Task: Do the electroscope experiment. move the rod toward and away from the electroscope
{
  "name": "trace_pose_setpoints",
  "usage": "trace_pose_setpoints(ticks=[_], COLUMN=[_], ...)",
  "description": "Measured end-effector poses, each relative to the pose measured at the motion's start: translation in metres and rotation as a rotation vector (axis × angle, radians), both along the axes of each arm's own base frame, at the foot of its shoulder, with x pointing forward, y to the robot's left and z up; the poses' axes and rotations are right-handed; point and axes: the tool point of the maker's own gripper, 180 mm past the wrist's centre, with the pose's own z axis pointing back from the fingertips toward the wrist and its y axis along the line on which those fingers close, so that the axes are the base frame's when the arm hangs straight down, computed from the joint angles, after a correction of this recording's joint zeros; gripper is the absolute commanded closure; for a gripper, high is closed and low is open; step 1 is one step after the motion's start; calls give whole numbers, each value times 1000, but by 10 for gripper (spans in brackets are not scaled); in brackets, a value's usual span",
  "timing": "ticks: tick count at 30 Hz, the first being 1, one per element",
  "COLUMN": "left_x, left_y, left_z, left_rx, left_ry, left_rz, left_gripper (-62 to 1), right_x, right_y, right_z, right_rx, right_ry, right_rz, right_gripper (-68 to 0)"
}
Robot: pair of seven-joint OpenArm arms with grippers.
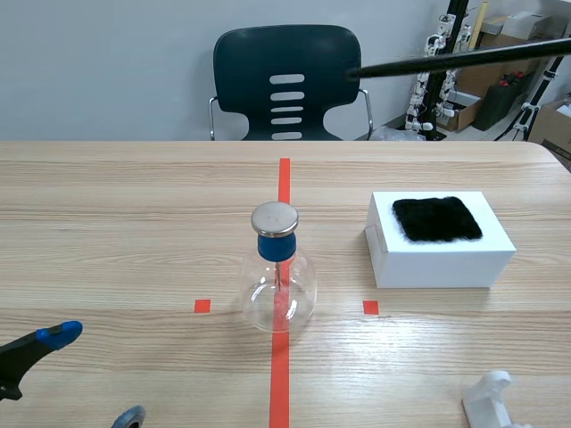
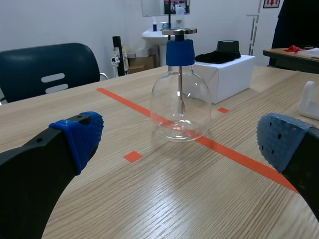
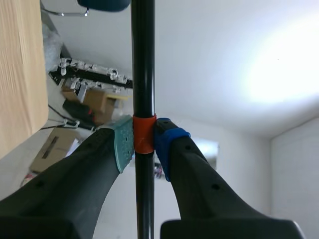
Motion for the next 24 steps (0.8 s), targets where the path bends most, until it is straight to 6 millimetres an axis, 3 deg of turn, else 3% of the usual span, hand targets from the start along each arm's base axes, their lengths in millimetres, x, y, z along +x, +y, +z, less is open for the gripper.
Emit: trace_pose_setpoints(ticks=[6,12,18,24], left_x=[0,0,0,0], left_y=[0,0,0,0], left_z=[0,0,0,0], left_rx=[0,0,0,0], left_ry=[0,0,0,0], left_rz=[0,0,0,0], left_gripper=[-623,-623,-623,-623], right_x=[6,6,0,0], right_y=[39,61,73,74], right_z=[-14,-29,-44,-47], right_rx=[-73,-154,-196,-201], right_ry=[-24,-19,3,4], right_rz=[95,147,174,160], right_gripper=[-13,-13,-13,-13])
